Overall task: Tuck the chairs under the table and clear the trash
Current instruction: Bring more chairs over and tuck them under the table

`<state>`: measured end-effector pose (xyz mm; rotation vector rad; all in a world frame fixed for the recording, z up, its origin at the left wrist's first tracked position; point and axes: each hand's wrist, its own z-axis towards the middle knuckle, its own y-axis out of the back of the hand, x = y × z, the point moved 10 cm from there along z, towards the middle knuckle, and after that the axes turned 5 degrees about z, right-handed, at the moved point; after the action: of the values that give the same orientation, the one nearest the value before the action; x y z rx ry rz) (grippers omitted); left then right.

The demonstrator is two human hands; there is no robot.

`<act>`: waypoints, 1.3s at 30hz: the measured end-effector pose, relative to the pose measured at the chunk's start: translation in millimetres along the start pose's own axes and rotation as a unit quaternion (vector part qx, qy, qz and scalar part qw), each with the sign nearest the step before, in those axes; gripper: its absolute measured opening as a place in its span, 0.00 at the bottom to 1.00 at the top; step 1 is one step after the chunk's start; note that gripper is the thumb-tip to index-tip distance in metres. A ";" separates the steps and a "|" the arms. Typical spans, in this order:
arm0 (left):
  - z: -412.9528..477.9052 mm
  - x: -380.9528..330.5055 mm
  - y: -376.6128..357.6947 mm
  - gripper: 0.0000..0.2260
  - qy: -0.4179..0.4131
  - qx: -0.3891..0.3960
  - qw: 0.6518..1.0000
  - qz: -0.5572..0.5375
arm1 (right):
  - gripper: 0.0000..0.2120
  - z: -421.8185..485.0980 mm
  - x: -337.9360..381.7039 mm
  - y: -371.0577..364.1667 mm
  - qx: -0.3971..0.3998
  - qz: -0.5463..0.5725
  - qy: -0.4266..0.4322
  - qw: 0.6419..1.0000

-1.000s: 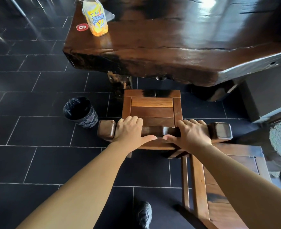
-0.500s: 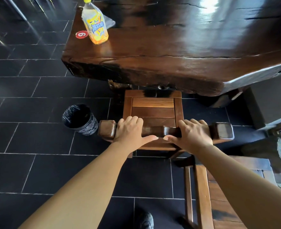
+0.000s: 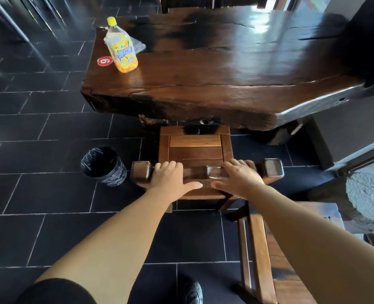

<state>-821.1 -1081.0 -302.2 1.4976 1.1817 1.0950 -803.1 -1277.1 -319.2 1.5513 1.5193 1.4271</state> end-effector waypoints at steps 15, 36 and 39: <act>-126.2 -19.1 110.5 0.33 -0.060 -0.005 0.996 -0.062 | 0.36 -154.9 59.6 63.8 0.030 -0.019 0.003 0.999; -219.1 -129.6 121.2 0.26 -0.054 0.008 0.995 -0.087 | 0.34 -272.2 -5.4 71.8 -0.003 0.045 -0.023 0.999; -231.8 -174.1 124.7 0.26 -0.037 0.002 0.995 -0.092 | 0.35 -297.0 -45.3 73.9 -0.004 0.044 -0.014 0.999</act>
<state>-1050.1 -1239.2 -153.5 1.3897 1.2435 0.9063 -1037.9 -1421.0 -178.3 1.6444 1.4438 1.4517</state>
